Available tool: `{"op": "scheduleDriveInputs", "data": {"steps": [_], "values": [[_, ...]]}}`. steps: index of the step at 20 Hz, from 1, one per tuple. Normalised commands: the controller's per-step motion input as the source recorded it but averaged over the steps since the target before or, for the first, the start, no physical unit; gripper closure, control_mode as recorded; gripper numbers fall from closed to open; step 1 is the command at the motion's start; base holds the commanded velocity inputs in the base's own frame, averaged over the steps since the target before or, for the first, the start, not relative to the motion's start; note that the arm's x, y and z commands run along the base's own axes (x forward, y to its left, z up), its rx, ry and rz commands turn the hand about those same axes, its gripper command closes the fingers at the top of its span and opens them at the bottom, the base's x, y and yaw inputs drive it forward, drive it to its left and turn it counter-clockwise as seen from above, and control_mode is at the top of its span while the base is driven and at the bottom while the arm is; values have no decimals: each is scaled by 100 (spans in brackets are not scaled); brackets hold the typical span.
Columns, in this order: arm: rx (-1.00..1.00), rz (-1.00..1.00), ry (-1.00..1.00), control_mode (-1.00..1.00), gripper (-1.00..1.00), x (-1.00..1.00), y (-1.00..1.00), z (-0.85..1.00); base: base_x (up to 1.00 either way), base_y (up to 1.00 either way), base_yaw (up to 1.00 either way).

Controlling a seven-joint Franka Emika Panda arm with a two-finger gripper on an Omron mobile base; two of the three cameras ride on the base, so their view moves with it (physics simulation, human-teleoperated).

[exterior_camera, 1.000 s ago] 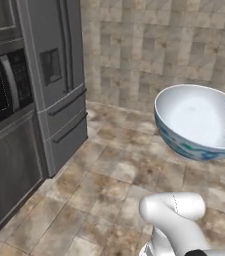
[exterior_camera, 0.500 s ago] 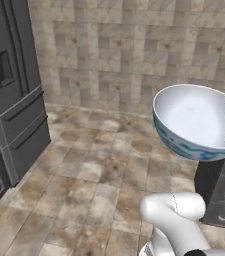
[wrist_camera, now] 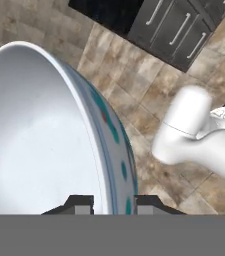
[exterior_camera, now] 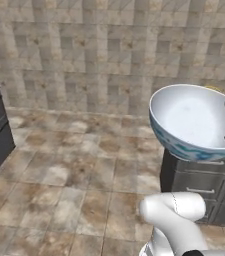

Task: Move the bowls from the cabinet to the plates on the dining table.

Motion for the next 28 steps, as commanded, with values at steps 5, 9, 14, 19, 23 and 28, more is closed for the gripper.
{"op": "scheduleDriveInputs", "data": {"steps": [5, 9, 14, 19, 23, 28], "values": [[0, 0, 0, 100, 100, 0, 0, 0, 0, -100, 0], [0, 0, 0, 100, 100, 0, 0, 0, -2, -100, -5], [0, 0, 0, 100, 100, 0, 0, 0, 18, -99, -28], [0, 0, 0, 100, 100, 0, 0, 0, 41, -60, -50], [0, 0, 0, 100, 100, 0, 0, 0, 45, -81, -31], [0, 0, 0, 100, 100, 0, 0, 0, 23, -96, -10]]}}
